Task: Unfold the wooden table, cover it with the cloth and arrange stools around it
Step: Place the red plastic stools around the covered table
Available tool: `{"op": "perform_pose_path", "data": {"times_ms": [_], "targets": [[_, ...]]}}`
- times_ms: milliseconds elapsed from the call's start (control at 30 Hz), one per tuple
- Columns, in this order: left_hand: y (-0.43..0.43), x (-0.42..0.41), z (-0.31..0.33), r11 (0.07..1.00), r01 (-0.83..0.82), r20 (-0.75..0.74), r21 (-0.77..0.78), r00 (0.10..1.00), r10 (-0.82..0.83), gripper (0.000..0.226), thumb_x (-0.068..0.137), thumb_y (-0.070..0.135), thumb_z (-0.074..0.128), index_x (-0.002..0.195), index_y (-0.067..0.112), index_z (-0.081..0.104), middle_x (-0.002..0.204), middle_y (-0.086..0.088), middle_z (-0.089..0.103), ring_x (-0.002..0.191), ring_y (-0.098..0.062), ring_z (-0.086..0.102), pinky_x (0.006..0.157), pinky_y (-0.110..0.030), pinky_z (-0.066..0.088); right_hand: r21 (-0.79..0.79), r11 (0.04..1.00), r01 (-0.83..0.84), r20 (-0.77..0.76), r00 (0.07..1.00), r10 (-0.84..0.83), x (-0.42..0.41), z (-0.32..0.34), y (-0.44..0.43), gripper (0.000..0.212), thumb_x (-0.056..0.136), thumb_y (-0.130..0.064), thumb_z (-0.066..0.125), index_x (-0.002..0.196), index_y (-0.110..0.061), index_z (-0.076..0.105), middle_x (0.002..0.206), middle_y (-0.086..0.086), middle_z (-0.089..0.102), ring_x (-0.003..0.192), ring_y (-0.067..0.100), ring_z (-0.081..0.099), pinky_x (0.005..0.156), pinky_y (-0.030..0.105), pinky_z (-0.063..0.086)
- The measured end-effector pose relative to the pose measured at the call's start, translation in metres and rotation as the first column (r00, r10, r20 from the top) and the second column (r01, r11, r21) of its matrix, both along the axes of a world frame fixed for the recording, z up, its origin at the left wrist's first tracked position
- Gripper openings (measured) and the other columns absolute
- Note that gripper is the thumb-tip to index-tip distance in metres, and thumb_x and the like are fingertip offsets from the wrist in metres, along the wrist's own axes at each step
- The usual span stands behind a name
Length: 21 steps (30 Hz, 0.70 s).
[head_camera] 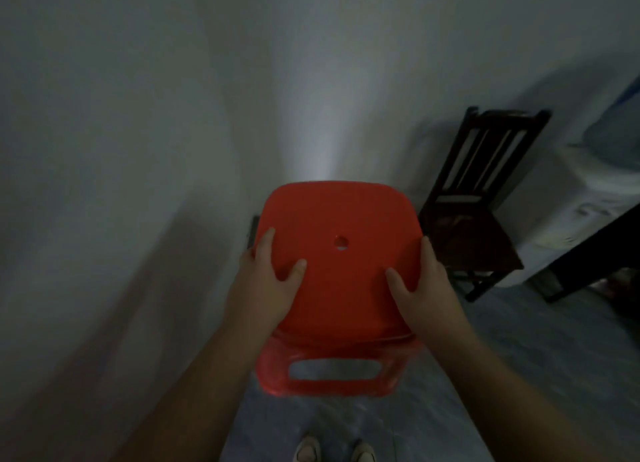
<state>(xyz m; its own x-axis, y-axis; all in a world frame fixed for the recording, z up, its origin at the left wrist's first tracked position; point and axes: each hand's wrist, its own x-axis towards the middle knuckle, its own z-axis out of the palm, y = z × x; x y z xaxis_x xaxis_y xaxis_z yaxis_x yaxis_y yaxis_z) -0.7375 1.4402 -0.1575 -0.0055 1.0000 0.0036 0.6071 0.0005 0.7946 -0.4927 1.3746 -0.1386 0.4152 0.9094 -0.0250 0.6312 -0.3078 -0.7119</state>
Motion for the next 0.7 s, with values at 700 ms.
{"op": "perform_pose_path", "data": {"times_ms": [700], "targets": [[-0.116,0.239,0.063,0.611,0.791,-0.17,0.043,0.608,-0.775,0.083,0.085,0.065,0.054,0.154,0.04,0.015,0.151,-0.009,0.034,0.129,-0.03,0.048,0.105,-0.043,0.042,0.054,0.694,0.718,-0.044,0.696,-0.716,0.106,0.043,-0.281,0.093,0.087,-0.05,0.067,0.158,-0.028,0.012,0.153,0.011,0.033,0.135,0.025,0.043,0.103,0.027,0.032]]}}
